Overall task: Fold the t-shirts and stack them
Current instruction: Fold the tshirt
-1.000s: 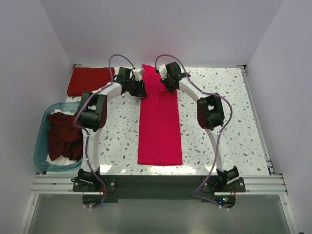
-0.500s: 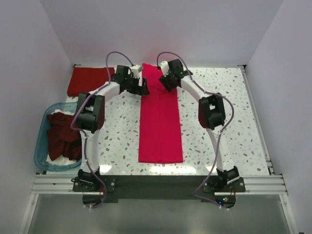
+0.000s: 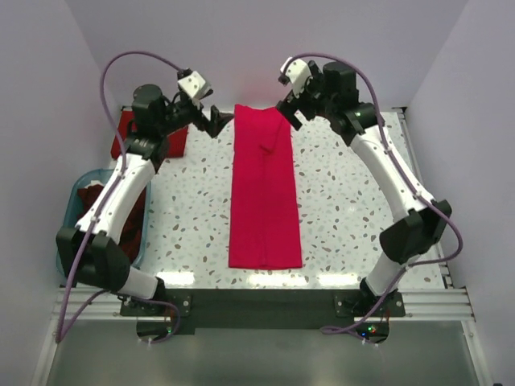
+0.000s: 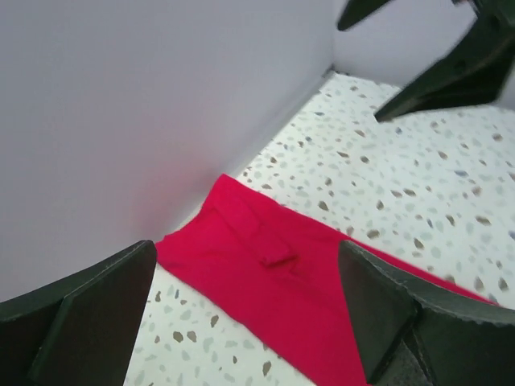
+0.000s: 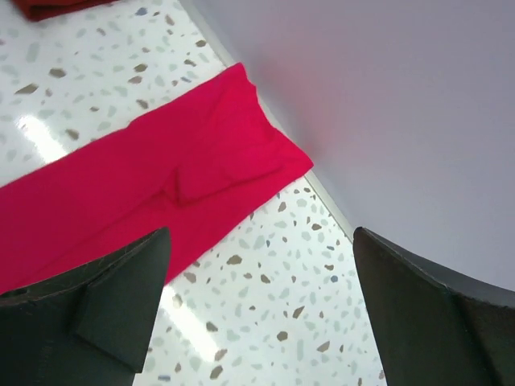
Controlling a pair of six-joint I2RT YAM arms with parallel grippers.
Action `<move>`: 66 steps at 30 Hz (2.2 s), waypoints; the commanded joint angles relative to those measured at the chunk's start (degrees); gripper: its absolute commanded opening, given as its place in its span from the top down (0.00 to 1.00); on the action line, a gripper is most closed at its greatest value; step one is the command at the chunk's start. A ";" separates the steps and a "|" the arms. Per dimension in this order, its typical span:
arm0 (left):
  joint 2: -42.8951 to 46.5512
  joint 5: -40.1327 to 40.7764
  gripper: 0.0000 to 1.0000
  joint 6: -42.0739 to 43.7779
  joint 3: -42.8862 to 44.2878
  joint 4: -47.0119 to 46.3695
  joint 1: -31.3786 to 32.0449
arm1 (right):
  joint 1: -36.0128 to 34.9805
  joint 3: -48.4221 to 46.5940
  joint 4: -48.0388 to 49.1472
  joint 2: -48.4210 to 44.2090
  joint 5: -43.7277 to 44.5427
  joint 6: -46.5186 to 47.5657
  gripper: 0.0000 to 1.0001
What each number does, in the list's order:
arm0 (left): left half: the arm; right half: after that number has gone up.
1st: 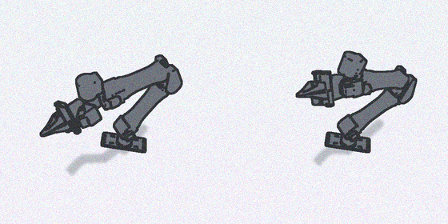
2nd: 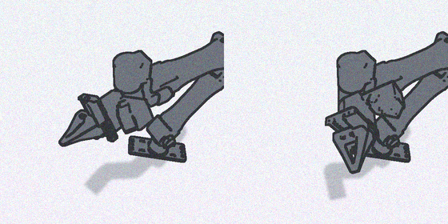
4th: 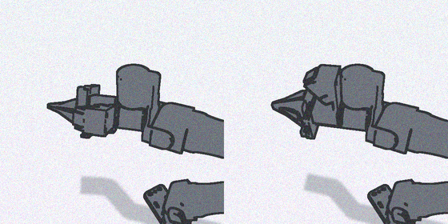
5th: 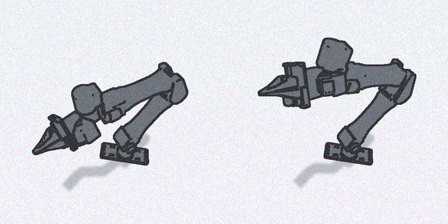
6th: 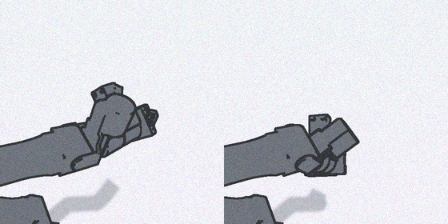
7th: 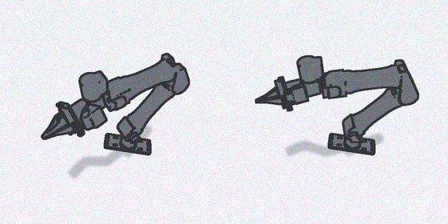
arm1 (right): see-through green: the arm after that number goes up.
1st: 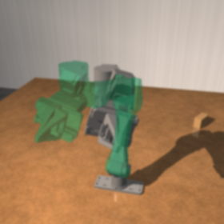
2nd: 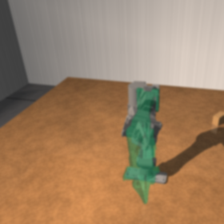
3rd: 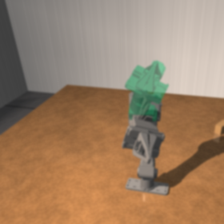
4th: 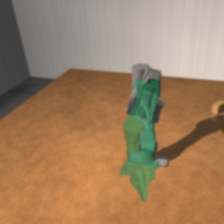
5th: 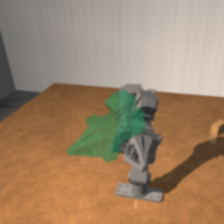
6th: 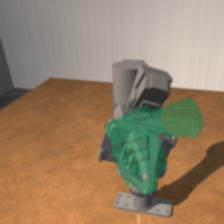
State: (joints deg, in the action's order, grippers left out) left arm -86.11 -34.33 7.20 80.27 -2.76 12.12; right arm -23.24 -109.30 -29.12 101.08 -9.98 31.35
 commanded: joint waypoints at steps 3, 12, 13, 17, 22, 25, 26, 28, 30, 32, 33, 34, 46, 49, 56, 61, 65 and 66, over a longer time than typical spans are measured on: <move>7.60 -14.98 0.00 20.45 -11.15 14.60 1.32 | -0.22 11.72 -17.69 -9.63 -12.24 14.59 0.01; 32.73 -8.15 0.00 42.28 -43.48 30.74 14.32 | -10.93 51.96 -18.26 -34.79 -18.59 23.49 0.01; 36.15 -6.38 0.02 42.19 -45.71 29.58 16.08 | -12.42 54.86 -17.29 -37.77 -18.41 23.40 0.01; 38.91 0.30 0.09 41.67 -54.06 25.72 25.38 | -21.03 66.46 -11.24 -40.69 -14.82 20.60 0.06; 35.58 3.39 0.18 36.57 -57.24 20.08 31.38 | -25.97 71.58 -4.99 -39.21 -12.44 18.39 0.19; 33.29 4.79 0.25 36.30 -58.38 18.06 34.37 | -28.08 72.56 -3.13 -37.45 -11.82 17.69 0.30; 32.76 5.40 0.28 36.13 -58.65 17.54 34.64 | -29.13 72.99 -2.70 -37.10 -11.56 17.86 0.34; 30.92 6.90 0.31 36.48 -58.65 16.65 35.08 | -30.10 73.78 -1.90 -35.78 -10.59 17.78 0.40; 29.69 8.13 0.33 36.92 -58.39 16.21 35.08 | -30.98 74.23 -0.94 -34.46 -9.10 17.95 0.44; 28.36 8.22 0.34 38.14 -58.47 16.13 35.08 | -31.25 74.66 0.38 -32.88 -7.52 18.13 0.47; 28.01 8.57 0.34 38.50 -58.65 15.78 34.99 | -31.25 74.84 0.65 -32.53 -7.08 18.22 0.48; 27.66 8.66 0.35 38.85 -58.82 15.69 34.99 | -31.25 74.93 0.82 -31.91 -6.64 18.39 0.48; 22.57 10.51 0.48 41.49 -60.67 12.44 34.99 | -31.51 78.53 4.07 -28.57 -1.63 20.06 0.56; 21.51 11.04 0.58 41.31 -60.58 11.21 35.08 | -31.60 79.06 5.22 -27.86 -0.57 19.10 0.66; 23.43 7.27 0.82 42.98 -59.36 14.10 35.16 | -31.77 80.12 5.75 -30.41 -1.53 17.25 0.99; 27.48 3.92 1.00 40.80 -56.37 21.21 38.49 | -35.89 78.89 1.54 -37.68 -3.99 13.58 1.00; 31.08 2.86 1.00 36.85 -53.38 25.96 39.74 | -36.87 75.02 -2.95 -40.43 -7.07 8.37 1.00; 32.13 2.86 1.00 36.22 -52.68 26.93 39.47 | -36.79 74.58 -3.30 -40.95 -6.20 8.29 1.00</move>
State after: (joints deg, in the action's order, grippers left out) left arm -56.75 -28.34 46.94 23.70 19.68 51.40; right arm -59.81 -31.42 -29.50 62.15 -14.41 43.83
